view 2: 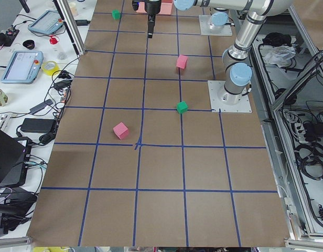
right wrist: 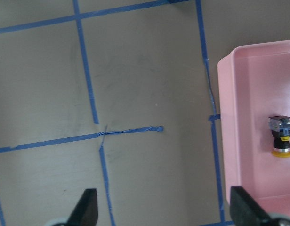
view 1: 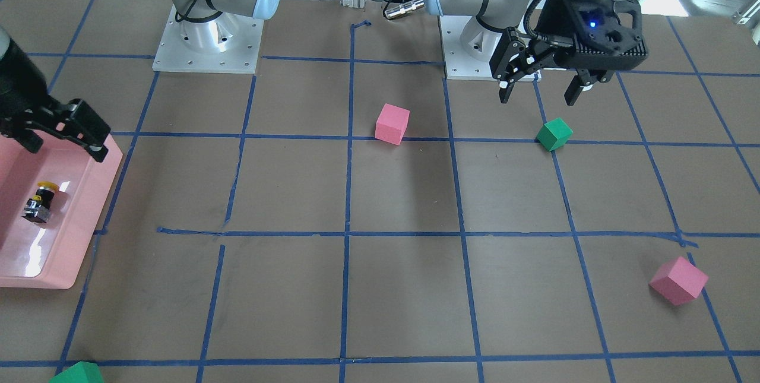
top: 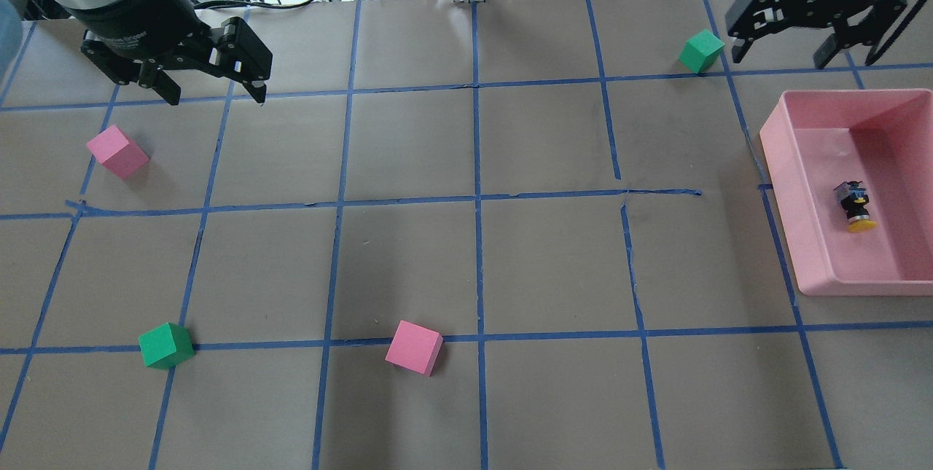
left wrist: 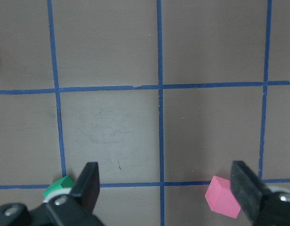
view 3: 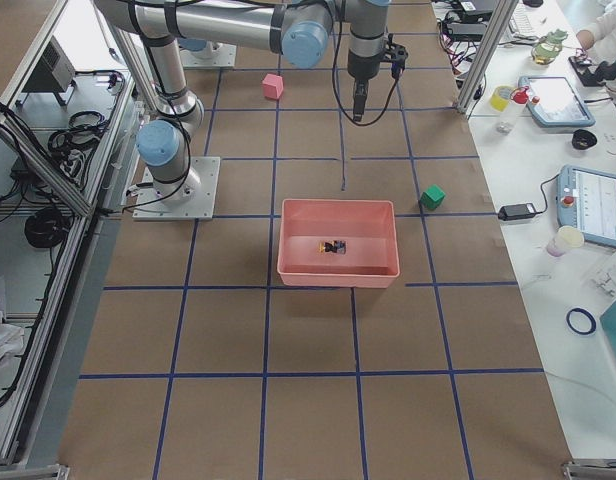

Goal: Align button upright
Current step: 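Move the right gripper toward the pink box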

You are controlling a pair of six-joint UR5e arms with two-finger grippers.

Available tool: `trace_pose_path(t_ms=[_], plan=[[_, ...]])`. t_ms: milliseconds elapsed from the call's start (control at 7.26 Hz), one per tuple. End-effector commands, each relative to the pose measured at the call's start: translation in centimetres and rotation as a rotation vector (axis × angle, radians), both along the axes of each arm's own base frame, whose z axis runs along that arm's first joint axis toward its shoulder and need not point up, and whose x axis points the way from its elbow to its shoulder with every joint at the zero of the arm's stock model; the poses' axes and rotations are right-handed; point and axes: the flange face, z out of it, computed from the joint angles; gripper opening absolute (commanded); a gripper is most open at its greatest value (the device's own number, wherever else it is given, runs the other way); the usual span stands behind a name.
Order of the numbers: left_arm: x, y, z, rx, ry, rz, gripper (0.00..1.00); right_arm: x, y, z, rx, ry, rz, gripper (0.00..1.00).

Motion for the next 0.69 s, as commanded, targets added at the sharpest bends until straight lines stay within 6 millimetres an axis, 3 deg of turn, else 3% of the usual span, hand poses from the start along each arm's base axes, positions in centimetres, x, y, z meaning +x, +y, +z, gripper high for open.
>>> trace_pose_path(t_ms=[0, 138, 275, 551], plan=[[0.0, 0.0, 0.0, -0.001, 0.001, 0.000, 1.00, -9.6, -1.2, -5.1, 0.017, 0.016, 0.010, 1.00], [0.0, 0.0, 0.0, -0.001, 0.000, 0.000, 1.00, -13.3, -1.3, -8.6, 0.017, 0.014, 0.004, 1.00], [0.0, 0.0, 0.0, -0.001, 0.000, 0.000, 1.00, -15.7, -1.0, -11.5, 0.023, 0.002, 0.024, 1.00], [0.0, 0.0, 0.0, -0.001, 0.000, 0.003, 1.00, -18.7, 0.5, -16.3, 0.020, 0.003, 0.014, 1.00]])
